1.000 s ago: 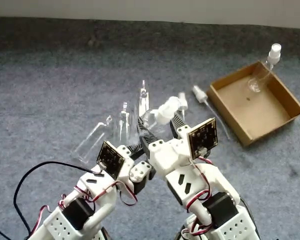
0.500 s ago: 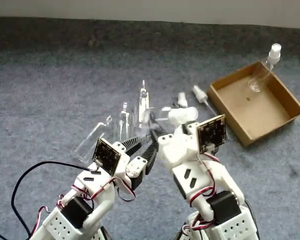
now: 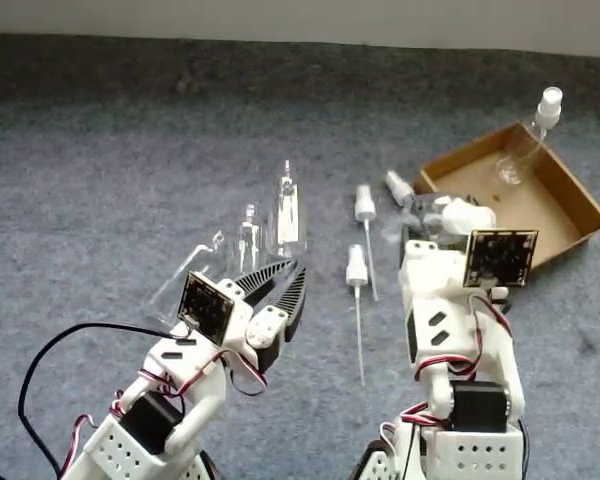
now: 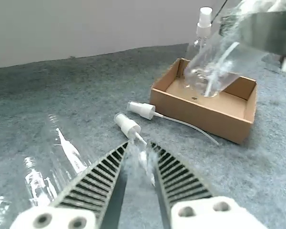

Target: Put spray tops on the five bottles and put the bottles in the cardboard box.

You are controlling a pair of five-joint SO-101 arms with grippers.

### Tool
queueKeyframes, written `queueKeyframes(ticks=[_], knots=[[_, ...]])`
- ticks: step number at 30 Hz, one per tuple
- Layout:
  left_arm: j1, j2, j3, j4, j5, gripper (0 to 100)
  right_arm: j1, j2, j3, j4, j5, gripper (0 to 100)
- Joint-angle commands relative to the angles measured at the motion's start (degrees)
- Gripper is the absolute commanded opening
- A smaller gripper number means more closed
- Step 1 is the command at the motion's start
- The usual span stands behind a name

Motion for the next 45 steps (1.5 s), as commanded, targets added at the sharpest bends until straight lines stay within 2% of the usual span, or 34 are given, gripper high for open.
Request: queueKeyframes(ticks=[1, 11, 17, 27, 36, 45], knots=[[-3.65, -0.66, 1.01, -1.14, 0.7, 0, 4.09, 3.47, -6.46, -1.01, 2.29, 13.0], [-4.26, -0.66, 0.57, -1.14, 0.44, 0, 11.38, 27.3, -21.05, -1.36, 2.2, 13.0], [-4.44, -0.66, 1.1, -0.97, 0.44, 0, 14.2, 40.31, -24.66, -11.91, 2.55, 13.0], [-4.44, -0.66, 1.1, -0.88, 0.35, 0, 14.37, 60.44, -29.14, -22.81, 2.64, 13.0], [-4.53, -0.66, 1.1, -0.88, 0.35, 0, 14.37, 78.11, -44.26, -22.81, 2.64, 13.0], [-4.53, -0.57, 1.1, -0.88, 0.35, 0, 14.2, 89.01, -52.97, -22.81, 2.29, 13.0]])
